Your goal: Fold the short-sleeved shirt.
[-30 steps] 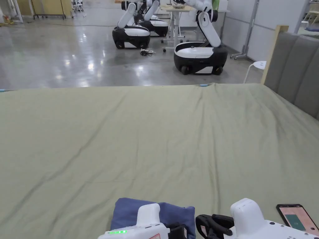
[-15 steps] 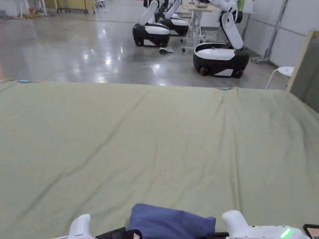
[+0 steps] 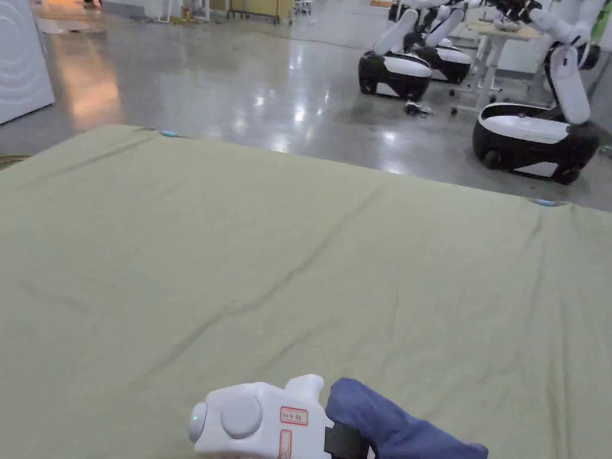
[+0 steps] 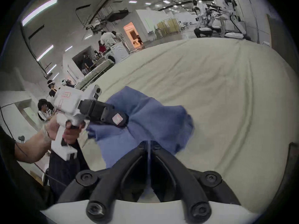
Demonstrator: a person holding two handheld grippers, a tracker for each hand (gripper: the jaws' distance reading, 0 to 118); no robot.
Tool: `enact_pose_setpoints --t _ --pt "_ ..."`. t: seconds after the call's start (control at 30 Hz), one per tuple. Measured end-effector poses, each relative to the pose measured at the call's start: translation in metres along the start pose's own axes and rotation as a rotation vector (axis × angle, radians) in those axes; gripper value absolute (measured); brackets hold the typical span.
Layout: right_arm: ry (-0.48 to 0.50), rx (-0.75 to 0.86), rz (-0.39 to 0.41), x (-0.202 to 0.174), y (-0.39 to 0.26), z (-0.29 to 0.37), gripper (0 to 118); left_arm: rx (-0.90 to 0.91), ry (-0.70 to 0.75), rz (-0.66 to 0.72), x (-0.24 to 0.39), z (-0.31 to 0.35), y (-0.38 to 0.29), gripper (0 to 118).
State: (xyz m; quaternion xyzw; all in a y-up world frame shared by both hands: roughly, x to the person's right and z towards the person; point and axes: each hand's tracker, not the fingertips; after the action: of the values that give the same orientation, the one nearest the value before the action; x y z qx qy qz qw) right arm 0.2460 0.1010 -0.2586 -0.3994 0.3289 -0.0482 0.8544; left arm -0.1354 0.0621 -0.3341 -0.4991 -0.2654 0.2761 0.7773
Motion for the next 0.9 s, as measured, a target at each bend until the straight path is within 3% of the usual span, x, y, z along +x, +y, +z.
enact_pose_setpoints --t 0.2,0.43,0.53,0.57,0.63,0.7,0.73,0.77,0.8,0.83,0.9 --pt "-0.037 0.002 0.061 -0.033 0.007 0.021 7 0.034 0.213 -0.021 -0.09 0.105 0.038 25" --pt "-0.059 0.011 0.095 -0.071 0.016 0.03 7 0.139 0.511 -0.009 -0.222 0.28 0.065 25" --pt "-0.055 0.023 0.093 -0.086 0.02 0.024 7 0.127 0.491 0.163 -0.286 0.323 0.06 25" --pt "-0.048 0.024 0.093 -0.091 0.022 0.021 7 0.15 0.419 0.189 -0.298 0.328 0.055 25" --pt "-0.04 0.025 0.103 -0.101 0.025 0.015 8 0.218 0.285 0.201 -0.307 0.327 0.047 25" --pt "-0.02 0.027 0.102 -0.107 0.027 0.012 16 0.247 0.348 0.161 -0.299 0.323 0.042 27" --pt "-0.011 0.032 0.1 -0.108 0.028 0.012 23 0.269 0.359 0.161 -0.296 0.328 0.041 39" --pt "-0.013 0.037 0.096 -0.11 0.029 0.013 26 0.297 0.373 0.16 -0.288 0.333 0.039 63" --pt "-0.022 0.046 0.093 -0.111 0.03 0.015 26 0.315 0.421 0.151 -0.28 0.346 0.039 96" --pt "-0.029 0.058 0.09 -0.109 0.03 0.019 26 0.347 0.45 0.117 -0.268 0.363 0.039 108" --pt "-0.028 0.099 0.065 -0.108 0.03 0.029 26 0.401 0.553 0.048 -0.238 0.397 0.035 107"
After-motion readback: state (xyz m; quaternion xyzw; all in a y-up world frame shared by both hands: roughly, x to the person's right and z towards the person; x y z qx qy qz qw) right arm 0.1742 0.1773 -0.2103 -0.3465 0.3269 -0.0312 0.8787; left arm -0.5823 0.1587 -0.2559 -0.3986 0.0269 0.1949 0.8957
